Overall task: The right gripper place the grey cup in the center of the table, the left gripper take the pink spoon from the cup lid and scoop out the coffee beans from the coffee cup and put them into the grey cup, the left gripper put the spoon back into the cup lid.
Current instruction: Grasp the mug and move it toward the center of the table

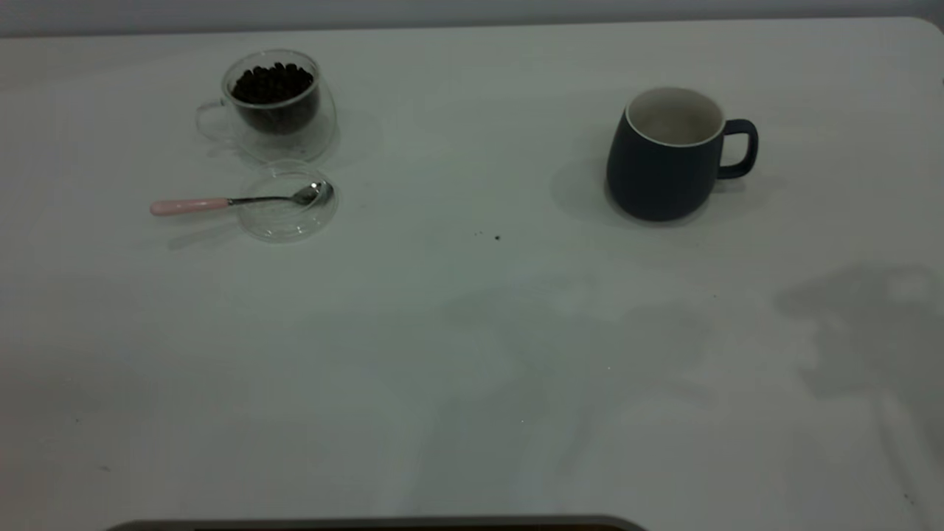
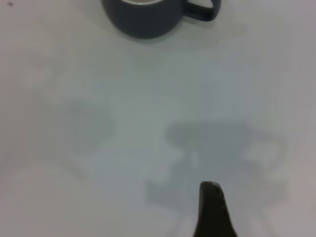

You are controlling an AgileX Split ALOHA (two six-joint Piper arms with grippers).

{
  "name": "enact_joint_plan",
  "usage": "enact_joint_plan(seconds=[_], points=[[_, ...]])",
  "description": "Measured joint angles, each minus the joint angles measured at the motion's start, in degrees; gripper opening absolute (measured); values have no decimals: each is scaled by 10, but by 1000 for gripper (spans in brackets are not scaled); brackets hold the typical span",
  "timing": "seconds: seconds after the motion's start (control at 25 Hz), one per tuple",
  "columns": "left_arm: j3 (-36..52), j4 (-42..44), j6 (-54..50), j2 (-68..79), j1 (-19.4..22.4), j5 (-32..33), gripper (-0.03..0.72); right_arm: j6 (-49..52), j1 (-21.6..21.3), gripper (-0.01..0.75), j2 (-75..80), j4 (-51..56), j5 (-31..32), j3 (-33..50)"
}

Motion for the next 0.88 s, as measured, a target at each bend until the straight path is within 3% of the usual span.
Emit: enact_joint_plan(seconds=[0.36, 0.56, 0.68, 0.88], points=[[0, 0, -1, 0, 0, 0, 470, -3, 0, 538, 139, -32, -9, -136], [0, 0, -1, 0, 0, 0, 470, -36, -24, 538, 260, -35, -4, -247], [0, 0, -1, 0, 0, 0, 470, -120, -31, 538, 336, -46, 5, -312], [0, 0, -1, 0, 0, 0, 470, -370, -31, 528, 431, -48, 7, -382]])
